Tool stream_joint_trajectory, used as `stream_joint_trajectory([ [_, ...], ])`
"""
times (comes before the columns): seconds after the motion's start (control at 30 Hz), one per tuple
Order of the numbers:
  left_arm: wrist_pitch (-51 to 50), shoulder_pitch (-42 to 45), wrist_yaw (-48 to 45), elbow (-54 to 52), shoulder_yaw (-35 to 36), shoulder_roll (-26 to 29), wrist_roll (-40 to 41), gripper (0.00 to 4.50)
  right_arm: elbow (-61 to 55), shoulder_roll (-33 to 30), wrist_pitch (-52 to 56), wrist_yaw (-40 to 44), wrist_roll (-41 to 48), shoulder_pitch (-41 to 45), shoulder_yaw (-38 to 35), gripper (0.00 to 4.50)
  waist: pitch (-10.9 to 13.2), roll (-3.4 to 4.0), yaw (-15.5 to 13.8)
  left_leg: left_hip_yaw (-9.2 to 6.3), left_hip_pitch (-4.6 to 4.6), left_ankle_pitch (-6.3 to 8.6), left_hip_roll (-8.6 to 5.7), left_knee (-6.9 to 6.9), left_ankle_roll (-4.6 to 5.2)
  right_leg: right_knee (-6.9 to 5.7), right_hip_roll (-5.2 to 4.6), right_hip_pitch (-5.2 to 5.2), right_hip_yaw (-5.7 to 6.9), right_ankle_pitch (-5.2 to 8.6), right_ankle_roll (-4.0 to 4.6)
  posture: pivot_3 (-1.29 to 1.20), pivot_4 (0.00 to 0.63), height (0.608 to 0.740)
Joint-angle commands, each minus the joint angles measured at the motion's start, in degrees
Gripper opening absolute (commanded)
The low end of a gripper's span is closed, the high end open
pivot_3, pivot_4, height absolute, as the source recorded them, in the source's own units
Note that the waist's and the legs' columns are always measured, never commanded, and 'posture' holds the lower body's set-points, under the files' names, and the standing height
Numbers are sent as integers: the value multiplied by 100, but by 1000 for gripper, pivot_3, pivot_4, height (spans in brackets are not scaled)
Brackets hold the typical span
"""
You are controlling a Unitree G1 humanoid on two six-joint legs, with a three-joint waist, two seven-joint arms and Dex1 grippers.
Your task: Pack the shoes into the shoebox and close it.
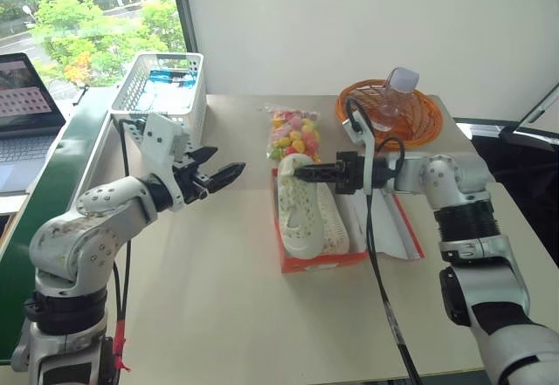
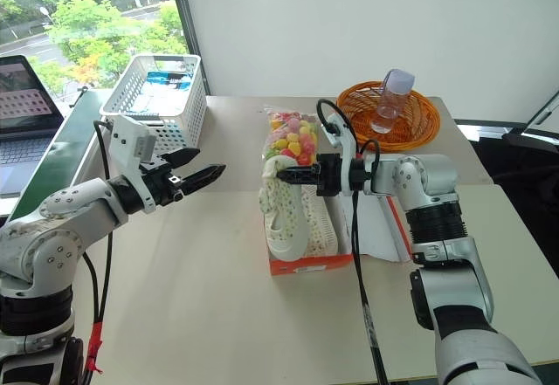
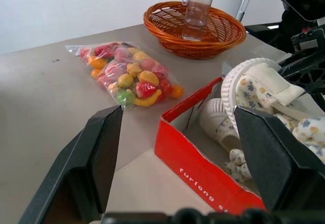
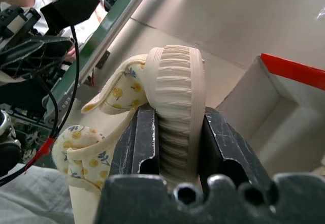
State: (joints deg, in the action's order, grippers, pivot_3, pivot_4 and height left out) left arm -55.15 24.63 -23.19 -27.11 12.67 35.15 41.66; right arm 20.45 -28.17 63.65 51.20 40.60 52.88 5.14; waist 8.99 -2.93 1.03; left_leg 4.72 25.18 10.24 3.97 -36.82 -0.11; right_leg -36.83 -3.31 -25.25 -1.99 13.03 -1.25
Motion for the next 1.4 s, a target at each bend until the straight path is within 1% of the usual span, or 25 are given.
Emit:
stream_joint_trajectory([
  [0.03, 79, -42, 63, -321, 185, 48, 58, 3707, 377, -107, -322, 580, -255, 245, 62, 596, 0, 0, -12, -1, 0, 0, 0, 0, 0, 0, 0, 0, 0, 0, 0, 0, 150, 740],
  [0.2, 70, -113, 148, -425, 165, -6, 79, 3707, 1145, -10, -543, 962, -636, 474, 121, 596, 0, 0, -20, 1, 0, 0, -1, 0, 0, 2, -1, 1, 0, -1, -1, 0, 150, 740],
  [0.47, 42, -144, 255, -495, 190, -4, 141, 3707, 1696, 351, -1515, 1505, -1777, 290, 1057, 596, 0, 0, -17, 1, 0, 0, -1, 0, 0, 1, 0, 1, 0, -1, -1, 0, 150, 740],
  [0.57, 0, -206, 325, -581, 230, 6, 197, 3707, 1996, 496, -1920, 1565, -2250, 145, 1375, 596, -1, -1, -20, 0, -1, 0, -1, 0, -1, 1, 0, 3, 1, -1, -1, 0, 150, 740],
  [0.63, -36, -271, 381, -658, 280, 15, 234, 3707, 2170, 494, -2617, 1416, -2880, -55, 1821, 596, -2, 0, -35, 0, -1, 1, -1, 0, -1, 2, -1, 4, 2, -1, -2, 0, 150, 740],
  [0.7, -74, -345, 439, -734, 352, 24, 279, 3707, 2383, 544, -3036, 1246, -3310, -170, 2077, 596, -10, -2, -48, -1, -3, 1, -3, 0, -1, 4, -3, 10, 4, 0, -3, 0, 150, 740],
  [0.8, -128, -444, 528, -846, 433, 13, 333, 3707, 2515, 673, -3461, 960, -3670, -272, 2166, 596, -25, -20, -68, -2, -44, 2, -3, -1, -2, 8, -4, 51, 8, 1, -4, 0, 150, 740],
  [0.87, -149, -486, 590, -901, 453, -2, 370, 3707, 2578, 737, -3679, 801, -3899, -327, 2238, 596, -29, -23, -88, 0, -101, 7, -3, 0, -1, 16, -9, 109, 11, 4, -5, 0, 150, 740],
  [0.97, -160, -520, 665, -945, 461, -6, 414, 3707, 2599, 851, -3920, 605, -4171, -397, 2318, 596, -40, -30, -100, 3, -116, 27, -5, -2, -51, 15, -14, 118, 9, 24, 24, 0, 150, 740],
  [1.1, -141, -498, 738, -936, 434, -6, 430, 3707, 2761, 1050, -4050, 554, -4376, -376, 2303, 596, -90, -32, -101, 7, -169, 27, -4, -3, -57, 14, -15, 134, 6, 37, 2, 0, 150, 740],
  [1.17, -124, -480, 754, -917, 407, -15, 423, 3707, 2921, 1051, -4350, 330, -4650, -353, 2380, 596, -101, -33, -100, 9, -191, 28, -3, -2, -58, 14, -15, 151, 5, 39, 2, 0, 150, 740],
  [1.33, -83, -432, 777, -891, 315, -50, 394, 3707, 3187, 1096, -4807, -78, -4959, -219, 2365, 596, -128, -34, -87, 10, -204, 29, -2, -1, -59, 17, -18, 164, 3, 40, 3, 0, 150, 740],
  [1.4, -75, -402, 765, -877, 280, -52, 386, 3707, 3161, 1081, -4929, -137, -5067, -174, 2370, 1573, -132, -35, -87, 10, -208, 29, -2, -2, -59, 17, -20, 165, 3, 38, 6, 0, 150, 740],
])
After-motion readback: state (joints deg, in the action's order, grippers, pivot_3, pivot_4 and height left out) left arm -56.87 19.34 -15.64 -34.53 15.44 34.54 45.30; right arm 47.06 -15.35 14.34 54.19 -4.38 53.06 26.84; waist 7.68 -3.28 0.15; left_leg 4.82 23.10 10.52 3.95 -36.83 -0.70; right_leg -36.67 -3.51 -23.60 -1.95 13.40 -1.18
